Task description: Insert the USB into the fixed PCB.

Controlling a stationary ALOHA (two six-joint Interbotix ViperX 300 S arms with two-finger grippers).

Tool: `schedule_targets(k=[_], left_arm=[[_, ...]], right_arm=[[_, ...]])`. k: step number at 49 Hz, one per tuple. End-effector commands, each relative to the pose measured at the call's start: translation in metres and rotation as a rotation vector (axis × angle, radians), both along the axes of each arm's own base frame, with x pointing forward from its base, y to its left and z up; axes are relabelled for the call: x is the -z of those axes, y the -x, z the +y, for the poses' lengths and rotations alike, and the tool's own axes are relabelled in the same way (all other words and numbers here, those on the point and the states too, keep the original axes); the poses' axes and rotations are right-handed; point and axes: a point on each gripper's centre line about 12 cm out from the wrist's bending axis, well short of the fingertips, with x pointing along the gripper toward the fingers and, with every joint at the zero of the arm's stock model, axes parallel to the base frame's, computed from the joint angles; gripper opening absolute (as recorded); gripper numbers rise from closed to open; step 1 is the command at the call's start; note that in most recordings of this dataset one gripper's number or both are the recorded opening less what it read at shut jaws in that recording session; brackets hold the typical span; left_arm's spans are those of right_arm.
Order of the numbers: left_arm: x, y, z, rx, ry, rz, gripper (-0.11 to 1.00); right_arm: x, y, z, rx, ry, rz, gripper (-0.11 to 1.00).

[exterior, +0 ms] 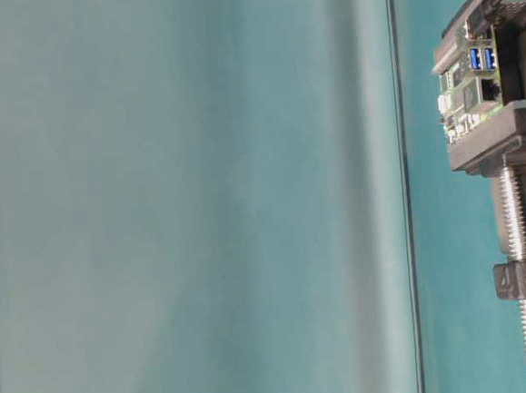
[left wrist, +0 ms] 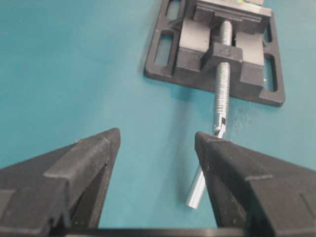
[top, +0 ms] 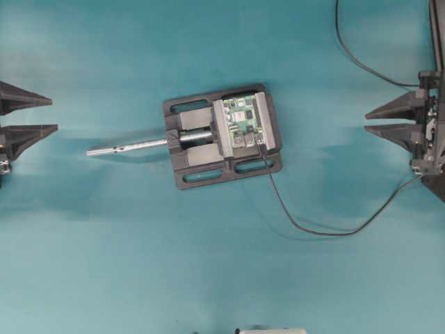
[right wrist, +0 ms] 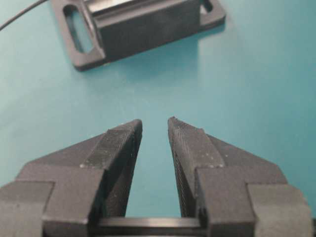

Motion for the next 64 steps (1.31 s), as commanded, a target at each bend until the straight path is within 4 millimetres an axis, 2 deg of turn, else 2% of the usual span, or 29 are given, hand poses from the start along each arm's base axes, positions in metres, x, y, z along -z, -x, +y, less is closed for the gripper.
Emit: schedule_targets(k=[1,20,64], left_arm=[[-0.0038,-0.0019,0.001,-0.005,0.003,-0.01,0.77],[-0.0038,-0.002,0.0008,-0.004,0.003,-0.01,0.77],[-0.0038,-0.002,0.0008,-0.004,0.003,-0.01,0.77]], right_arm=[[-0.0098,-0.0043,-0.0007,-0.002,0.004,-0.016,0.35],[-0.0103,-0.0046,-0.0002,-0.031,0.079,-0.003,0.35],[-0.0108,-0.0048,-0.0002,-0.032,0.08,-0.003,0.35]])
